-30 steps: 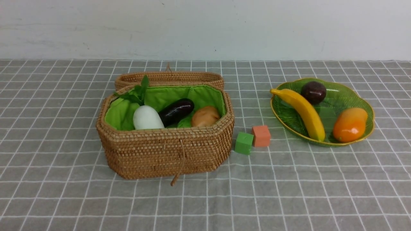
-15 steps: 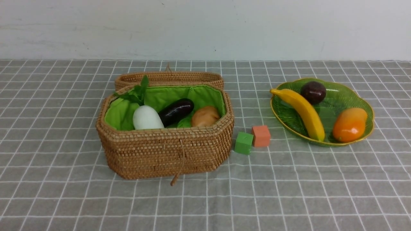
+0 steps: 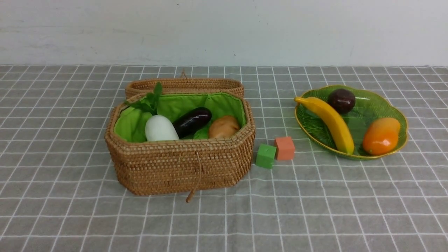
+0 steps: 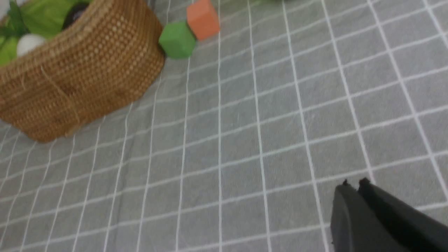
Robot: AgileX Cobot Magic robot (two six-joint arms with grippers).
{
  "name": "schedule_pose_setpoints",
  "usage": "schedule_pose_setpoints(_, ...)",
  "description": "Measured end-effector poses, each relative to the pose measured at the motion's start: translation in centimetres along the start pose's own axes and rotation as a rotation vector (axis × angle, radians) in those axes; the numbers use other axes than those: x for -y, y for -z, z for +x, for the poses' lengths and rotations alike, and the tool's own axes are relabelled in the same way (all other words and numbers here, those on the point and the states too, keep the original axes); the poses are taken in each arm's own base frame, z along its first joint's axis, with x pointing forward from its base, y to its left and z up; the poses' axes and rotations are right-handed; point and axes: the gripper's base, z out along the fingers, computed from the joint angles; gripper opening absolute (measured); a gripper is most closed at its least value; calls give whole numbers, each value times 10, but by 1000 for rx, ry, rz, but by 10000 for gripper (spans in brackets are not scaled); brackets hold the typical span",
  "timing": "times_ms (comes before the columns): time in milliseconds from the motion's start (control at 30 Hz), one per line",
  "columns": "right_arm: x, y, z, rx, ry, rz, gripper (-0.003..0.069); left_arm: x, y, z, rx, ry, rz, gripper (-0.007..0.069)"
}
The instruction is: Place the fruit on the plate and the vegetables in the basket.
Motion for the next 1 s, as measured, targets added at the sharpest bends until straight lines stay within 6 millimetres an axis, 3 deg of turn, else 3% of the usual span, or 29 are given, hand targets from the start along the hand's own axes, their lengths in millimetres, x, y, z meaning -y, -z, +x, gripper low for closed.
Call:
schedule_pose_setpoints(300,15,-6,-10,177,-108,104,39,0,0,0,0,0,0,238)
schedule_pose_setpoints(433,27,-18,-1,186,-165,156,44,0,0,0,0,0,0,238)
schedule_pose_setpoints(633,49,-44,32,95,-226,221,55,0,0,0,0,0,0,238)
schedule_pose_setpoints(1000,50,-46,31,132,-197,210,73,0,0,0,0,0,0,238)
